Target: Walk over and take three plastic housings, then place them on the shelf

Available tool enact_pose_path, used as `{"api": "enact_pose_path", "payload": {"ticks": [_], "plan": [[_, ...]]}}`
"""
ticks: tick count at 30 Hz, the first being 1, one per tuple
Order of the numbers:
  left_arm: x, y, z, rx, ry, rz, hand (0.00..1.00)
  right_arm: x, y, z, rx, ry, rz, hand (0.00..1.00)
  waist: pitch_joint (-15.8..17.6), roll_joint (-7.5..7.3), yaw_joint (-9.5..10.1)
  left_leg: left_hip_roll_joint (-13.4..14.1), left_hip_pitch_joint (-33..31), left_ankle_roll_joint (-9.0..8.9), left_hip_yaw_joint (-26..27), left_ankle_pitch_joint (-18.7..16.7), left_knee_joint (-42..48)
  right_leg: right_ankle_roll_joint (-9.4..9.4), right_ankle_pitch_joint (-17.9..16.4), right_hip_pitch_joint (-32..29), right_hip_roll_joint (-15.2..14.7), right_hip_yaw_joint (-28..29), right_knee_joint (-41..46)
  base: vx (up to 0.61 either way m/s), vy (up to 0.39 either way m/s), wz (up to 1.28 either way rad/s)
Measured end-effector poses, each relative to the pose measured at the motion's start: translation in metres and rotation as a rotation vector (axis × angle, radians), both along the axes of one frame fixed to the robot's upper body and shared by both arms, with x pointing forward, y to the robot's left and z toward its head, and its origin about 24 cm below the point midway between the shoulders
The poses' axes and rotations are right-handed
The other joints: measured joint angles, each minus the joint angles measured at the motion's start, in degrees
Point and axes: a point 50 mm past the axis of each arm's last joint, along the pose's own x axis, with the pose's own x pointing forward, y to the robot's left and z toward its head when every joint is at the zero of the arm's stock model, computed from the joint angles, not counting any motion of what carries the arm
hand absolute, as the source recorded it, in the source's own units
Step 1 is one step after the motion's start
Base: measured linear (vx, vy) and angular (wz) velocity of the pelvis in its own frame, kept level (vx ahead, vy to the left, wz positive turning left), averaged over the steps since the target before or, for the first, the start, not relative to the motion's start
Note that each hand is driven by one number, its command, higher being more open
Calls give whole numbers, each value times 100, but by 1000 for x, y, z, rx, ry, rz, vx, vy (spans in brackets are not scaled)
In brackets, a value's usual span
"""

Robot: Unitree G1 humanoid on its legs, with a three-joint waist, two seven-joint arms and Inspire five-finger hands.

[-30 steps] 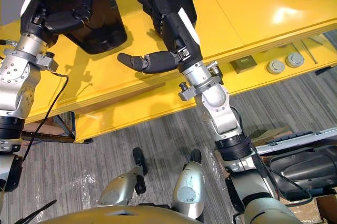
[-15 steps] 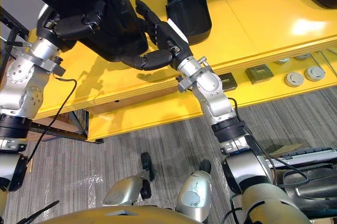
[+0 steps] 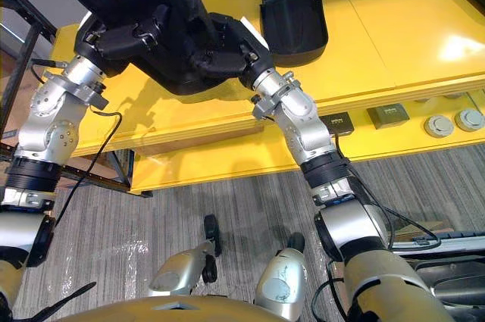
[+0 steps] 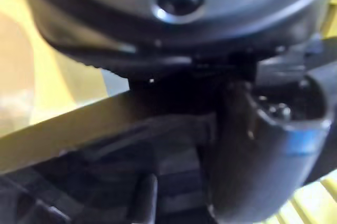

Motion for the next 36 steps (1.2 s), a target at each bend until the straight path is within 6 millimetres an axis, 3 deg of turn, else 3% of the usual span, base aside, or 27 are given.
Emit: {"api": "enact_pose_path", "payload": {"ticks": [7,8,17,22,36], "plan": [[6,-3,0,2,51,21,0,2,-1,-4,7,54,-16,0,0,-79,-26,11,1,0,4,1,1,0,0,-1,12,2,-2,1,-41,0],[7,-4,-1,3,66,29,100,3,-1,-5,10,69,-21,0,0,-81,-28,12,1,0,5,1,1,-1,0,-1,13,2,-2,12,-54,0],[15,-6,-3,-13,114,109,100,7,10,-34,83,311,7,0,5,-88,-34,37,4,-2,3,3,1,-14,-8,3,40,-3,3,1,-5,0],[18,-2,0,-53,122,251,100,6,22,-49,152,434,36,0,12,-100,-41,36,8,-2,-4,4,1,-15,-10,9,39,-7,3,0,0,0],[26,5,-13,-217,215,469,100,4,44,-56,212,495,5,0,56,-167,-28,38,30,-17,-62,22,2,-20,-14,61,36,-54,12,0,0,1]]}}
